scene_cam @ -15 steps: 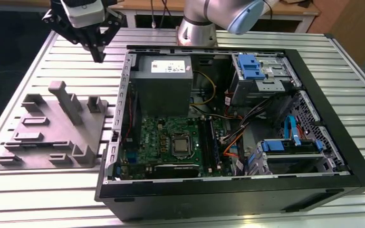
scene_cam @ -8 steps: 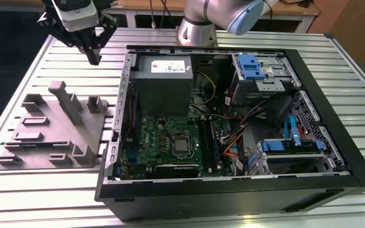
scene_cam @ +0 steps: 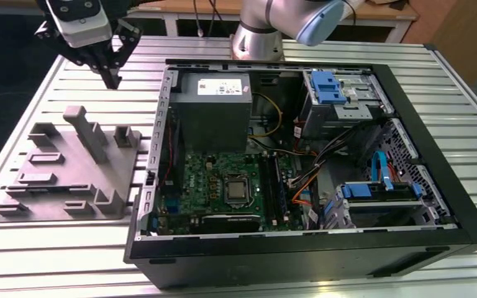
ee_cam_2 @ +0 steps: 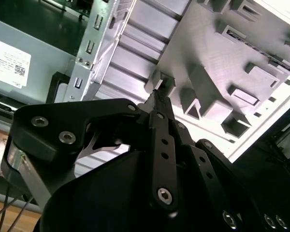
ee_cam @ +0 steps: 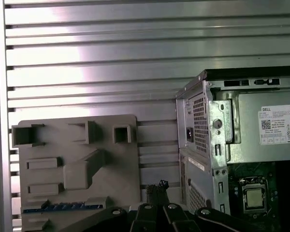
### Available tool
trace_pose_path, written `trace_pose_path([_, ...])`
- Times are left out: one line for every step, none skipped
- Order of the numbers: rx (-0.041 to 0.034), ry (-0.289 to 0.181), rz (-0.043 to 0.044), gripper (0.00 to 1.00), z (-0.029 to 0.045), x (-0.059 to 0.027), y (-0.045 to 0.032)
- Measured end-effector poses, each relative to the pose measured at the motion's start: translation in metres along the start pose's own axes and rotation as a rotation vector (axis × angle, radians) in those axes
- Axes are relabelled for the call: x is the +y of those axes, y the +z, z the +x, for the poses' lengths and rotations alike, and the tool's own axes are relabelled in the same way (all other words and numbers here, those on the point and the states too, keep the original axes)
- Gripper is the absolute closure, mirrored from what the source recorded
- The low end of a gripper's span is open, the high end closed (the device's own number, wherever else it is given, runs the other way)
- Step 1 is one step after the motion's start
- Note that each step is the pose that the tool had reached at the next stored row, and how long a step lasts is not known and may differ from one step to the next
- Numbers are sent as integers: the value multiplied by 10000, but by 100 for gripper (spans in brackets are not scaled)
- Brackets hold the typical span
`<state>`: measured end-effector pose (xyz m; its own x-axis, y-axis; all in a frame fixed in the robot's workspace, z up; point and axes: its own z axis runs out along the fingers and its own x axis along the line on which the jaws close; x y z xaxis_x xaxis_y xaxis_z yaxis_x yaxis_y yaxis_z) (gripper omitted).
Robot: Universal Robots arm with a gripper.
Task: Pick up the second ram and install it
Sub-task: 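Reach for the second ram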
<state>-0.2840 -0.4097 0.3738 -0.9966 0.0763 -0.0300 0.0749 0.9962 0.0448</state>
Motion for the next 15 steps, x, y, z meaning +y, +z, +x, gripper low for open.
trace_pose_path([0,-1,1,90,18,-6,3])
trace_pose_path([1,-1,0,90,36,-12,7])
trace_pose_path([1,-1,0,90,54,-18,10])
trace_pose_path([0,-1,0,90,72,-23,13])
trace_pose_path([1,-1,0,90,92,-27,15])
trace_pose_path([1,-2,1,90,114,-31,17])
trace_pose_path([0,-2,0,90,136,-35,19])
trace_pose_path([1,-1,1,90,158,-39,21])
trace_pose_path([1,-1,0,90,179,-42,22])
trace_pose_path([0,0,0,90,200,-46,24])
trace_pose_path([0,-1,0,90,221,-49,26])
trace_pose_path([0,-1,0,90,241,-53,28])
trace_pose_path([0,-1,-1,90,262,-56,30])
trace_pose_path([1,-1,0,90,282,-60,31])
trace_pose_path([1,-1,1,90,302,-63,32])
